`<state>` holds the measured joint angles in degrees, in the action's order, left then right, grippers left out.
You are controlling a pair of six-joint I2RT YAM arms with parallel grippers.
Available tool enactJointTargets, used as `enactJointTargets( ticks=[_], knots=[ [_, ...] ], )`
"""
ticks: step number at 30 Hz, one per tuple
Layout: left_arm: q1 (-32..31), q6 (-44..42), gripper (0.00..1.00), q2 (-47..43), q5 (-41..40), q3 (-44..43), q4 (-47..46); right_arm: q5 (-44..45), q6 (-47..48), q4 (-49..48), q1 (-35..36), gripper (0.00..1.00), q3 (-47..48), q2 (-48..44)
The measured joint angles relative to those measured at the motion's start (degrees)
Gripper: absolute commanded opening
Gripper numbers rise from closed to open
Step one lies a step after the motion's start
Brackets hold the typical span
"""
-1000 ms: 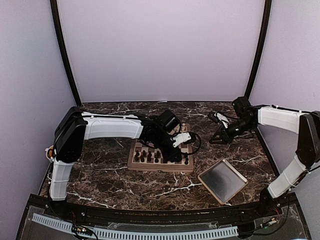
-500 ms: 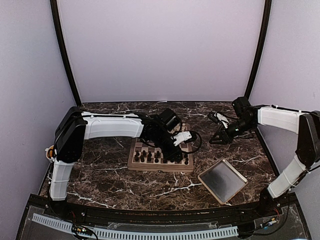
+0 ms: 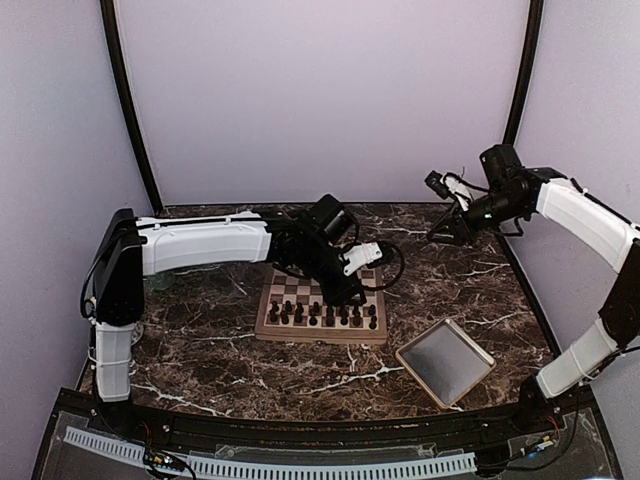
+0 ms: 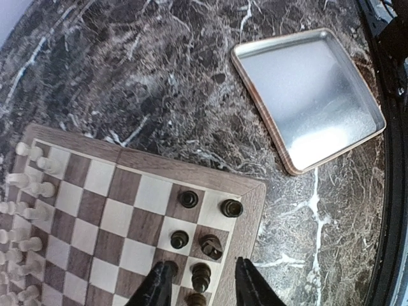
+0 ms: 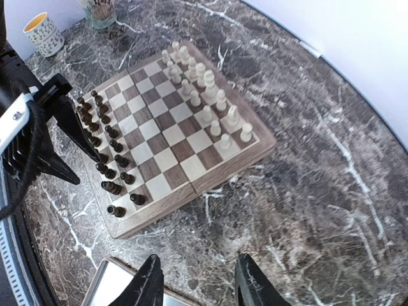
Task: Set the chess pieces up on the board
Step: Adjust the knight at b8, then reset both arms
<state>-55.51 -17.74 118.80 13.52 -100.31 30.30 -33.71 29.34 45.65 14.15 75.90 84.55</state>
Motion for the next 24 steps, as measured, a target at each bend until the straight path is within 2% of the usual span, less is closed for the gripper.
enactJointTargets(
  ticks=[5,8,9,10,13,17,19,21,24],
  knots=[
    [1.0,-0.3,0.40,-8.8,-2.9,2.2,-0.6,3.5,-1.4,1.1,-0.3,0.47,6.1,-3.7],
    [3.0,0.2,0.41,-14.1,-5.2,3.9,-1.6,6.9,-3.7,-0.6,-0.3,0.62,7.0,-5.5],
    [3.7,0.5,0.42,-15.3,-6.0,4.3,-2.0,8.2,-4.9,-1.3,-0.3,0.76,7.0,-5.8],
    [4.7,1.1,0.43,-16.4,-7.0,4.8,-2.6,9.6,-6.3,-2.1,-0.4,0.99,7.0,-5.9],
    [7.3,3.5,0.43,-19.5,-11.1,7.2,-5.2,15.1,-9.2,-3.7,-0.5,0.98,7.4,-5.1],
    [9.5,6.8,0.50,-23.4,-17.6,13.2,-9.9,19.6,-13.4,-4.6,-2.8,0.97,8.2,-4.2],
    [10.0,8.4,0.58,-25.8,-20.8,17.3,-12.6,20.8,-15.7,-5.6,-5.6,0.98,8.7,-4.5],
    [10.4,9.7,0.71,-28.0,-24.0,20.5,-14.7,22.8,-18.0,-7.3,-7.8,0.98,8.9,-5.6],
    [11.0,11.5,0.88,-31.1,-29.2,23.9,-17.5,26.1,-20.9,-9.6,-8.6,0.98,8.7,-8.2]
  ],
)
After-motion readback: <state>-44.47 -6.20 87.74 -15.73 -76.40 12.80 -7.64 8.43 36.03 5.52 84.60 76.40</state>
